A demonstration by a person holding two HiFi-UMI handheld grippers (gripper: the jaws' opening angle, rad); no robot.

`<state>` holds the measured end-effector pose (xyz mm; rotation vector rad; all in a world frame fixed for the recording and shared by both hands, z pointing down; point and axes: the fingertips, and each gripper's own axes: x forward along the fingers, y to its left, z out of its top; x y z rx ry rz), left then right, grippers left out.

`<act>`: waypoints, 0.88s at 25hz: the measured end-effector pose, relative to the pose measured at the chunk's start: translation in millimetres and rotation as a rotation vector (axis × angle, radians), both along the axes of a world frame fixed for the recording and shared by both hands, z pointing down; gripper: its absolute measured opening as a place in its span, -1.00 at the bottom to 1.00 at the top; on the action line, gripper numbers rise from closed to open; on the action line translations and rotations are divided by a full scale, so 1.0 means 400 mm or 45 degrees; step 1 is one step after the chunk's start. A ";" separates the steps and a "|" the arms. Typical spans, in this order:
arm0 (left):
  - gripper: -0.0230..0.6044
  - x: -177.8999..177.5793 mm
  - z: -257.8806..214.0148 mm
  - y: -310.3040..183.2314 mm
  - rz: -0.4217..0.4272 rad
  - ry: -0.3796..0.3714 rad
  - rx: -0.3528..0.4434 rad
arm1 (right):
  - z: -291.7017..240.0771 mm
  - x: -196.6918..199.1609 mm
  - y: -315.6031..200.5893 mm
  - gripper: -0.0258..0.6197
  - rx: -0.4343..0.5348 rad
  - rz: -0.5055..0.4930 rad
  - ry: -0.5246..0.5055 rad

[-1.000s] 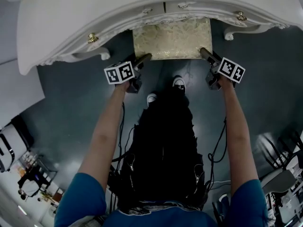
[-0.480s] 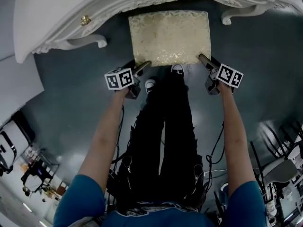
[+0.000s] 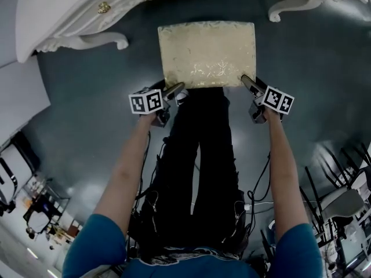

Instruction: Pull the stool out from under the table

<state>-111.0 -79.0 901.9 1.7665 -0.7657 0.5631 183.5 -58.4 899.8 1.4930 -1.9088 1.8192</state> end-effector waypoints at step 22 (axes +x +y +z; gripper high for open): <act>0.28 -0.040 -0.114 0.021 0.152 -0.126 0.052 | -0.126 -0.042 0.094 0.13 -0.010 -0.104 0.163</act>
